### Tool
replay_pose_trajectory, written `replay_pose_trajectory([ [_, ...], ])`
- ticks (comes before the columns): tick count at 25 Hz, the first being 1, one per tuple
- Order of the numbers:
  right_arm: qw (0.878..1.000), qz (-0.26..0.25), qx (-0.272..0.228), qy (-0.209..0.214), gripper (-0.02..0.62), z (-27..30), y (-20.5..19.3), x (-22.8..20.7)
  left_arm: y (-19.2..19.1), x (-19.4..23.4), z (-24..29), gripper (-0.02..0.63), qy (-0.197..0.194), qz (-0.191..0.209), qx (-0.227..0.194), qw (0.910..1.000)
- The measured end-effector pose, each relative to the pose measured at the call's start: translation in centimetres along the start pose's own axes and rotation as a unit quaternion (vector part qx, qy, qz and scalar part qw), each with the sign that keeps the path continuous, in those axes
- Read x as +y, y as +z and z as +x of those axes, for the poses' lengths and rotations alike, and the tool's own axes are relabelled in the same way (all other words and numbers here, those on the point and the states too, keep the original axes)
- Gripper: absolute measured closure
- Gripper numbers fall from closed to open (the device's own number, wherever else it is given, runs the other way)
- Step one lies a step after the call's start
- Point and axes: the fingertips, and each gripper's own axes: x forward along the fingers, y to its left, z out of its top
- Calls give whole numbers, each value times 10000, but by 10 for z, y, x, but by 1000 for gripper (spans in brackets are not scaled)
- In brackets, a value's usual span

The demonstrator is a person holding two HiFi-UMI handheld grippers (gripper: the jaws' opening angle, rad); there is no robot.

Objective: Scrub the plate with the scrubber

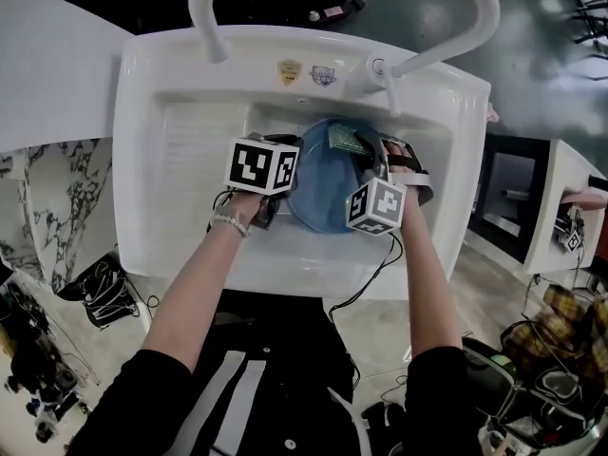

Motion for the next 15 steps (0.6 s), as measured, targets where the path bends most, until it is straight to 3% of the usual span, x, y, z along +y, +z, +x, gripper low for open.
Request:
replay_pose_trajectory([
  [3, 10000, -71, 51, -33, 503, 2, -4, 3, -3, -3, 2, 584, 64, 211, 45, 9997],
  [15, 9974, 253, 643, 217, 503, -7, -29, 25, -7, -5, 4, 584, -29, 93, -9, 10000],
])
